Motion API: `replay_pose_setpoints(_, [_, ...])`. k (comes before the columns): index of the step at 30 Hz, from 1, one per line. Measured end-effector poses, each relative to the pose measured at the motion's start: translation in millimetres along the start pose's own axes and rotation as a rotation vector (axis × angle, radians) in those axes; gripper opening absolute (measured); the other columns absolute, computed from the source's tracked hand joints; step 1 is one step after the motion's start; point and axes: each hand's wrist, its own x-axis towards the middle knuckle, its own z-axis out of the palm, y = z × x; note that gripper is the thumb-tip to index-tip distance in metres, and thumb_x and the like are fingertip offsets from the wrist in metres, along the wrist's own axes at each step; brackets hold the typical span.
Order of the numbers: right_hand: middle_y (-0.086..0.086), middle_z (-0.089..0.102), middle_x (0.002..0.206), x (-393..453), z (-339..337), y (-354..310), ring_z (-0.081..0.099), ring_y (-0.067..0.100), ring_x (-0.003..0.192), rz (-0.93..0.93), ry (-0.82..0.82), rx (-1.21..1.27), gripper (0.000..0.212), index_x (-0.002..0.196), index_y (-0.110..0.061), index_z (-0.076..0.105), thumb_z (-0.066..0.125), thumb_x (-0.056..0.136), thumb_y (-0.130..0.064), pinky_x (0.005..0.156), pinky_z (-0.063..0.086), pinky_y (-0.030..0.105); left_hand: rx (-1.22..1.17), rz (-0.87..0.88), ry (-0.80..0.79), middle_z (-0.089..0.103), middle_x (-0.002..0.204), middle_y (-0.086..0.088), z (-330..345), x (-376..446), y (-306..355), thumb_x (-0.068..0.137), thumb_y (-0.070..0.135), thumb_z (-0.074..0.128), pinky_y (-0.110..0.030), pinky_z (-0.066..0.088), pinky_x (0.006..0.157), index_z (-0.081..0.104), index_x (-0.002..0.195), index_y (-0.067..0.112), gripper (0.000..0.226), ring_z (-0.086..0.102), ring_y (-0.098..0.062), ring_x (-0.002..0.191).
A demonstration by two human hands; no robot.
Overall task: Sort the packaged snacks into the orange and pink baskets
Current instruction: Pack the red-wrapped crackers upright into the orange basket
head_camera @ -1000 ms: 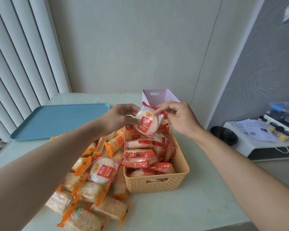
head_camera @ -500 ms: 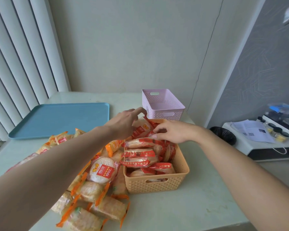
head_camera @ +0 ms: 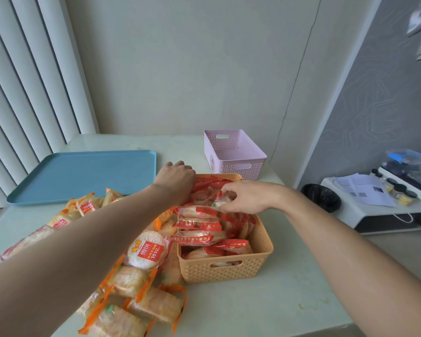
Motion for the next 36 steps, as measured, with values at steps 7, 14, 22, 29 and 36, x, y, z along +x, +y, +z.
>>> replay_pose_setpoints(7, [-0.013, 0.063, 0.09, -4.5, -2.4, -5.4, 0.063, 0.014, 0.082, -0.017, 0.052, 0.058, 0.041, 0.124, -0.03, 0.069, 0.069, 0.086, -0.045, 0.068, 0.049, 0.028, -0.283, -0.121, -0.01, 0.064, 0.11, 0.001, -0.6, -2.1, 5.6, 0.086, 0.005, 0.055, -0.037, 0.051, 0.077, 0.07, 0.101, 0.023, 0.028, 0.058, -0.022, 0.109])
replay_pose_setpoints(14, [-0.01, 0.073, 0.089, -17.5, -18.3, 12.0, 0.063, 0.004, 0.081, -0.074, 0.377, 0.529, 0.022, 0.111, -0.027, 0.079, 0.076, 0.089, -0.021, 0.076, 0.047, 0.021, -1.076, -0.194, 0.138, 0.073, 0.09, 0.01, -26.1, -10.3, -18.5, 0.096, 0.027, 0.064, -0.032, 0.054, 0.085, 0.073, 0.09, 0.024, 0.011, 0.068, -0.012, 0.089])
replay_pose_setpoints(22, [-0.008, 0.079, 0.096, -24.2, -14.4, 6.6, 0.074, 0.011, 0.096, -0.435, 0.708, 0.796, 0.031, 0.081, -0.024, 0.077, 0.081, 0.078, 0.006, 0.087, 0.058, 0.026, -1.785, -0.275, -0.204, 0.074, 0.09, -0.011, -57.4, -18.1, -5.1, 0.099, 0.049, 0.052, -0.032, 0.056, 0.073, 0.068, 0.104, 0.01, 0.041, 0.07, -0.023, 0.076])
replay_pose_setpoints(29, [-0.015, 0.072, 0.11, -18.7, -11.6, 16.2, 0.069, 0.005, 0.1, -0.241, 0.85, 0.763, 0.028, 0.1, -0.036, 0.07, 0.078, 0.087, -0.013, 0.091, 0.057, 0.028, -1.848, -0.265, 0.01, 0.075, 0.103, -0.02, -47.9, -21.0, 1.1, 0.091, 0.007, 0.071, -0.043, 0.06, 0.086, 0.062, 0.101, 0.006, 0.014, 0.073, -0.031, 0.092])
replay_pose_setpoints(36, [-0.007, 0.075, 0.103, -8.9, -19.5, 13.5, 0.072, 0.012, 0.086, -0.153, 0.557, 0.689, 0.043, 0.11, -0.03, 0.064, 0.088, 0.077, -0.019, 0.083, 0.059, 0.037, -1.726, -0.171, 0.087, 0.075, 0.09, -0.01, -50.3, -23.1, 15.1, 0.088, 0.02, 0.076, -0.036, 0.057, 0.075, 0.061, 0.108, 0.008, 0.027, 0.07, -0.02, 0.076])
